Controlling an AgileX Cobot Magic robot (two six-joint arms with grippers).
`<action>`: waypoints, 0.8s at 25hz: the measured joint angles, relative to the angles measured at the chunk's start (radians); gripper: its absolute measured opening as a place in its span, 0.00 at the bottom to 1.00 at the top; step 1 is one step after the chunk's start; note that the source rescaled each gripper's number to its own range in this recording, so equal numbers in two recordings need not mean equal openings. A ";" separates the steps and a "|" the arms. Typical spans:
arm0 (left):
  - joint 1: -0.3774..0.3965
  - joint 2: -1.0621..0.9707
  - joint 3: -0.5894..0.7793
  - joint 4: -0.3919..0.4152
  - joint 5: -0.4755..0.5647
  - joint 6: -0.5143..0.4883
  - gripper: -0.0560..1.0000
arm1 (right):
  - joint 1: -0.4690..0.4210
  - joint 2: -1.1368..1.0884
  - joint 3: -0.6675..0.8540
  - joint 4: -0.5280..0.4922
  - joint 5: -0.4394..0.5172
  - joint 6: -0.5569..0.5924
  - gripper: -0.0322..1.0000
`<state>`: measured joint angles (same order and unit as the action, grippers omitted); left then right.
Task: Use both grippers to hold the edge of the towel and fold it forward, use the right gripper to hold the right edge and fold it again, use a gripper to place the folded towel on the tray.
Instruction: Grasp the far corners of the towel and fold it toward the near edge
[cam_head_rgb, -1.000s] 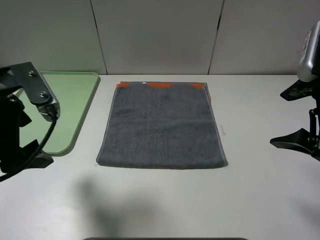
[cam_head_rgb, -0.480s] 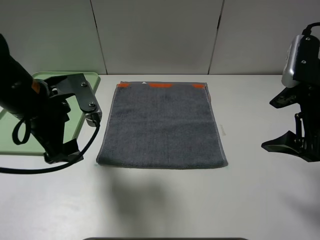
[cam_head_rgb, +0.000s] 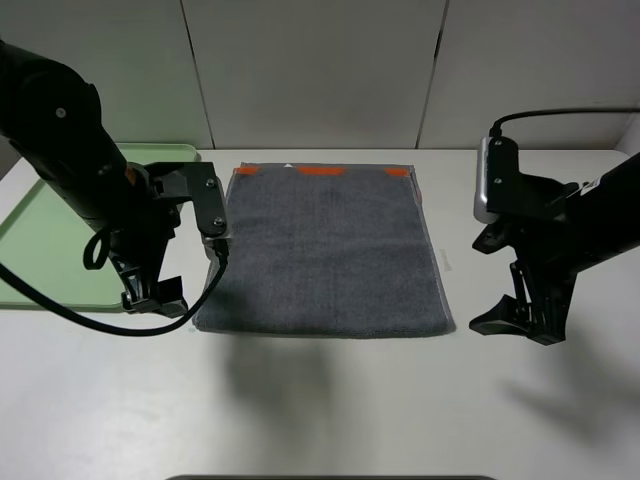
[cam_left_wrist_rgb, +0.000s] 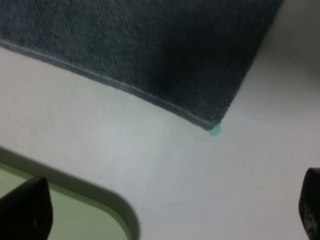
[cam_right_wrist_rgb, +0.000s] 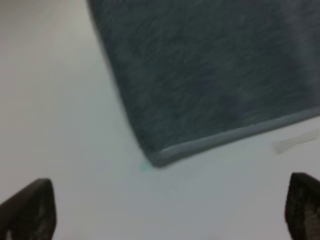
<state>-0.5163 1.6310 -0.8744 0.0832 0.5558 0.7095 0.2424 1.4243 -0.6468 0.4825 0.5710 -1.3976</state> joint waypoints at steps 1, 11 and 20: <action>0.000 0.007 0.000 0.000 -0.006 0.007 0.98 | 0.000 0.020 0.000 0.000 -0.008 0.000 1.00; -0.004 0.140 0.000 -0.001 -0.090 0.063 0.98 | 0.003 0.120 0.000 0.011 -0.085 0.000 1.00; -0.074 0.226 -0.001 -0.003 -0.181 0.138 0.98 | 0.003 0.167 0.000 0.020 -0.117 0.000 1.00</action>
<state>-0.5901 1.8571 -0.8752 0.0802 0.3752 0.8475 0.2449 1.5909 -0.6468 0.5022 0.4539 -1.3976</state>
